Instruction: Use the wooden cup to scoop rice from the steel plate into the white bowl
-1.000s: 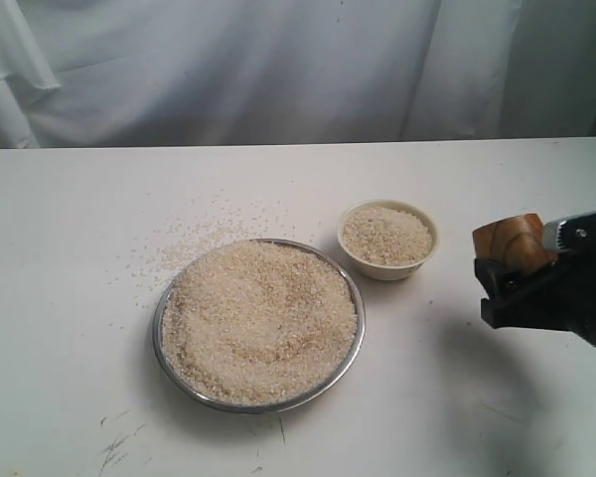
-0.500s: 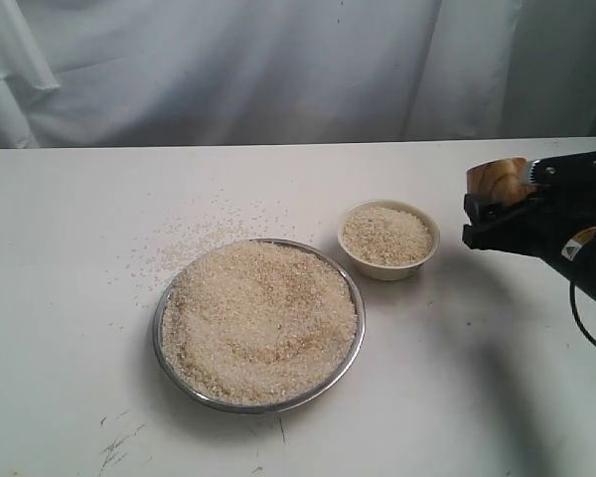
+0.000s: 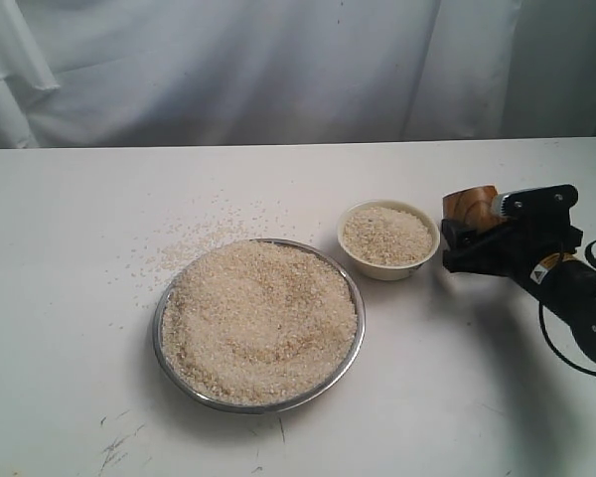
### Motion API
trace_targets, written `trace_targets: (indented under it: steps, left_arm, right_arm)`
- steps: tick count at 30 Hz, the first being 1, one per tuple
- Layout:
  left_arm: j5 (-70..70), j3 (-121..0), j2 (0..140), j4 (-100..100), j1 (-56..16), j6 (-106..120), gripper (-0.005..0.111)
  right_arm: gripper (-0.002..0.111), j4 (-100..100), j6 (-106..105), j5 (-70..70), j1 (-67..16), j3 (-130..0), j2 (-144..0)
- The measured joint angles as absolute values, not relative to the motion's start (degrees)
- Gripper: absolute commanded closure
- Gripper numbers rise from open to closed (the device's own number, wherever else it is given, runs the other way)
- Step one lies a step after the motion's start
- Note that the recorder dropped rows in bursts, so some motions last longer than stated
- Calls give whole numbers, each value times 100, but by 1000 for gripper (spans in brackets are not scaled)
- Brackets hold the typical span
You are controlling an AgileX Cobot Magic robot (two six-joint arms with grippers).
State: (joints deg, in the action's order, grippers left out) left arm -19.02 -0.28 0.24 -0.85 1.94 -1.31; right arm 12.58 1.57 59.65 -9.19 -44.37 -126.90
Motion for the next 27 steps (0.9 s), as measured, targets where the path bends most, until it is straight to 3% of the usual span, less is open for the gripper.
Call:
trace_targets:
  steps: [17,20,27]
  left_arm:
    - [-1902,-28,24,-85,194,-131,107]
    - [-1902,-28,24,-85,194,-131,107]
    - [-1902,-28,24,-85,194,-131,107]
  right_arm:
    - [108,1351,384,6049,-859,-4451,-12729]
    - [101,1351,445,6049,-859,-4451,-12729]
    - [72,1381,454,6049,-859,-4451,-12729]
